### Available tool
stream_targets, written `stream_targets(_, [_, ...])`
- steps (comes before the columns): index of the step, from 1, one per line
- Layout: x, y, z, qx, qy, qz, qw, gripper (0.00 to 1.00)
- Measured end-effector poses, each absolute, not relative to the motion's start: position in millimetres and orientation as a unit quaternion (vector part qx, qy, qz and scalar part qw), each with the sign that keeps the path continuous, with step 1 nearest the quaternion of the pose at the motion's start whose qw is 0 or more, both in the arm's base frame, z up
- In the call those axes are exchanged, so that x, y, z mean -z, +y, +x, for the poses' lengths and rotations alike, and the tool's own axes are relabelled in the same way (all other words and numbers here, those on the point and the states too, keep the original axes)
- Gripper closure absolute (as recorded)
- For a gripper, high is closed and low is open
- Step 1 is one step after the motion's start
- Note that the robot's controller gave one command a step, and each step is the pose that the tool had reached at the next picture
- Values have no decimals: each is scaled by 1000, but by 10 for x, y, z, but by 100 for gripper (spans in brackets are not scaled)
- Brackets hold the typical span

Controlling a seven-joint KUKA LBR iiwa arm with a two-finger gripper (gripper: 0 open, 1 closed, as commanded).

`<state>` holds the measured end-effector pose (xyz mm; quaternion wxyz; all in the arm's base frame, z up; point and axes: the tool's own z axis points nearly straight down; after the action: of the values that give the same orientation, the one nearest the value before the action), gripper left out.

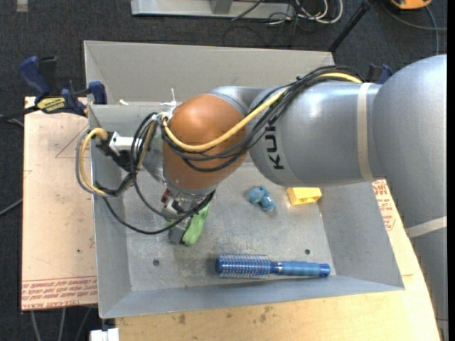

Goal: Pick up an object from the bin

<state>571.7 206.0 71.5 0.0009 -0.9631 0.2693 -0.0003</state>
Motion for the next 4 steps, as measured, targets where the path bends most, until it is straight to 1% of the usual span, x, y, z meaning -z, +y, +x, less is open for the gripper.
stream_targets(3, [-728,2047,5719,0,272,-962,3,100])
stream_targets(4, [-2030,2418,5904,3,273,-962,5,100])
